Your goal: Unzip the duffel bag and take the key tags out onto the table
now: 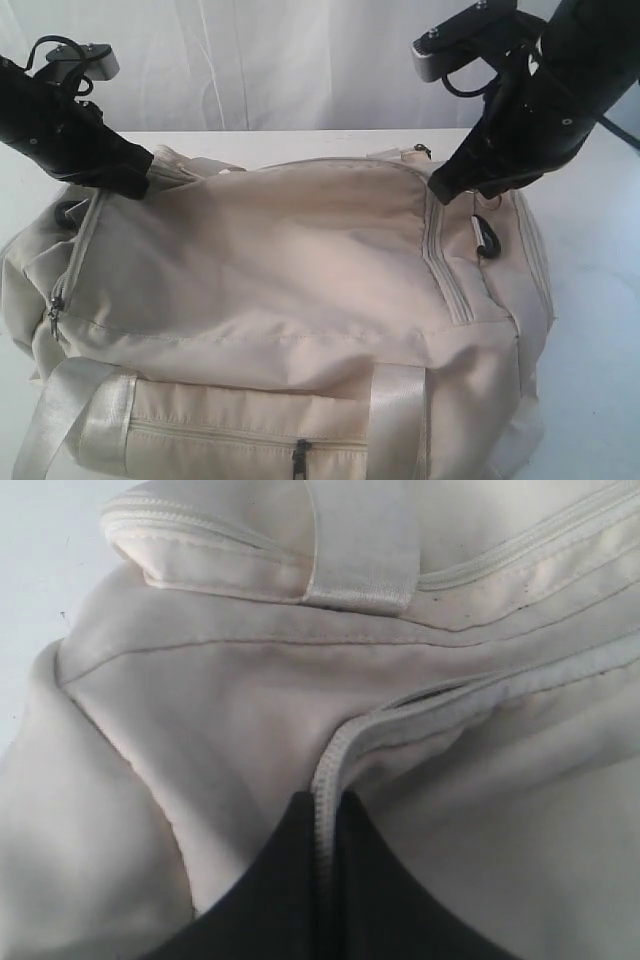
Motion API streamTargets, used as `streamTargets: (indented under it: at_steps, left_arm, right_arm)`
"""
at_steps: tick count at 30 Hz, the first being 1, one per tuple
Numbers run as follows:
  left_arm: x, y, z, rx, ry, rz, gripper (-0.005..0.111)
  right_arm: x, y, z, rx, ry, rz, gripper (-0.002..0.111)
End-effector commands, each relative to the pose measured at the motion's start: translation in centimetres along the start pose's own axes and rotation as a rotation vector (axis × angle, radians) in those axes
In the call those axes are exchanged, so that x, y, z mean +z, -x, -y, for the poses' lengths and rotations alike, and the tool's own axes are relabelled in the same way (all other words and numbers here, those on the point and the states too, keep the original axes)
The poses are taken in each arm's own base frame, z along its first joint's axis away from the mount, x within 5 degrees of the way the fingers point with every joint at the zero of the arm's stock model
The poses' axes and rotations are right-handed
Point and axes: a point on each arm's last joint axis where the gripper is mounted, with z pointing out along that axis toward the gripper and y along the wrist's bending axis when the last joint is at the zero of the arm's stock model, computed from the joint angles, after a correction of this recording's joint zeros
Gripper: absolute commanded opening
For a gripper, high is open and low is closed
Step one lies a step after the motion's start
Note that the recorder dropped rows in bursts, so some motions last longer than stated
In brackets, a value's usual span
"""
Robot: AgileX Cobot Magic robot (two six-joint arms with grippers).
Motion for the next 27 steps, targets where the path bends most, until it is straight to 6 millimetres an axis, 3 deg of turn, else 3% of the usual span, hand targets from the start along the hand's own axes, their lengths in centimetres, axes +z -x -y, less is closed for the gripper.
streamTargets:
  at_steps: [1,12,18,27]
  left_arm:
    - [-0.4,-0.2,-0.4,0.011,0.019,-0.016,0.0]
    - [-0.5,-0.1,0.2,0.017,-0.048,-0.006,0.0]
    - [-0.5,-0.3,0.8,0.022,-0.113,-0.025,0.0]
    - [-0.5,-0.3,0.9,0.018,-0.13,-0.027,0.0]
  right_arm:
    - [0.5,-1.4,0.0,0.007,-0.001,-0.044,0.0]
    - [4.4,1.5,-0.7,0.091,0.054,0.16,0.0]
    - [7.1,1.0,-1.7,0.122,0.129,0.022,0.0]
    - [5.2,-0.5,-1.7,0.111,0.147,-0.095,0.0]
